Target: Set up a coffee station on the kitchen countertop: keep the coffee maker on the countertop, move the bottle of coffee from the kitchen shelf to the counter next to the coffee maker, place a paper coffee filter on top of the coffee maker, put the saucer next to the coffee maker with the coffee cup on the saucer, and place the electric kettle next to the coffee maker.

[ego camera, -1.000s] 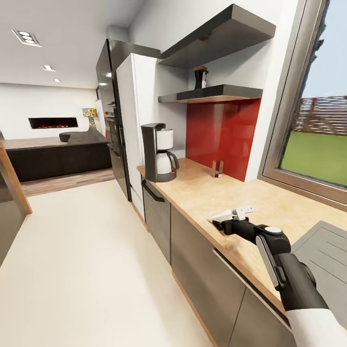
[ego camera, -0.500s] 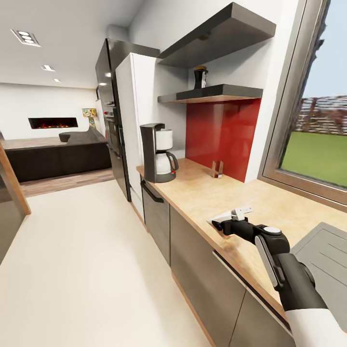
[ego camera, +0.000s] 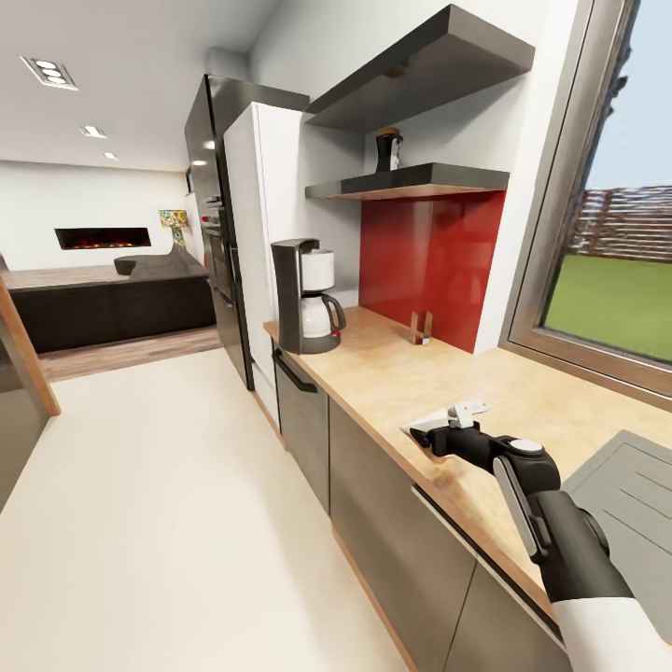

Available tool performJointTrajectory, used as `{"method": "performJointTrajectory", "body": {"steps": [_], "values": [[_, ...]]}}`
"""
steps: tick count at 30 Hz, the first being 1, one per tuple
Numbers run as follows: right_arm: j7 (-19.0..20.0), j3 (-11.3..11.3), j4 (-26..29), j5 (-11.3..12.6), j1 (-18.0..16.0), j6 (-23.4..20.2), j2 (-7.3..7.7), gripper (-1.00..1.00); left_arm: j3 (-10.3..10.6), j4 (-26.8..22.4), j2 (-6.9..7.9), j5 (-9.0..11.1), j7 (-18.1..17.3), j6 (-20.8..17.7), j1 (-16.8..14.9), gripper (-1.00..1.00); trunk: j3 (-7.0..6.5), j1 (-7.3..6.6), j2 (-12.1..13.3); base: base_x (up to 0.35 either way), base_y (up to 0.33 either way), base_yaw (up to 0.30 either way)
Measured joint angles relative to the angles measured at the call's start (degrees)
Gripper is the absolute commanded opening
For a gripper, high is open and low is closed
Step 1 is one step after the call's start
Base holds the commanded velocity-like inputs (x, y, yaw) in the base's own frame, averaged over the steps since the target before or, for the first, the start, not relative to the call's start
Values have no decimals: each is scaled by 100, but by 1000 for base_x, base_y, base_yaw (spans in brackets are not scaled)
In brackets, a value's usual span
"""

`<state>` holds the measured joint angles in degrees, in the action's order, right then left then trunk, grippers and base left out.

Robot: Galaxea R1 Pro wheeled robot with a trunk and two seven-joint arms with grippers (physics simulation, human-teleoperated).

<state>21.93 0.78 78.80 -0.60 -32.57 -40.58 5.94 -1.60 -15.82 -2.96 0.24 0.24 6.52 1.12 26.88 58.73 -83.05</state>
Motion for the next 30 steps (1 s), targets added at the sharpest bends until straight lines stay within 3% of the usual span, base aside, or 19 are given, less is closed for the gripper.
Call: {"method": "performJointTrajectory", "body": {"steps": [18,30], "values": [[-10,-3,-5,6,0,-19,-9,100,0,-2,0,0,0,0,0,100,0,0,0,45,0,0],[-27,-3,-7,20,0,-349,-17,100,-2,0,0,0,0,0,0,100,0,0,0,1,0,0]]}}
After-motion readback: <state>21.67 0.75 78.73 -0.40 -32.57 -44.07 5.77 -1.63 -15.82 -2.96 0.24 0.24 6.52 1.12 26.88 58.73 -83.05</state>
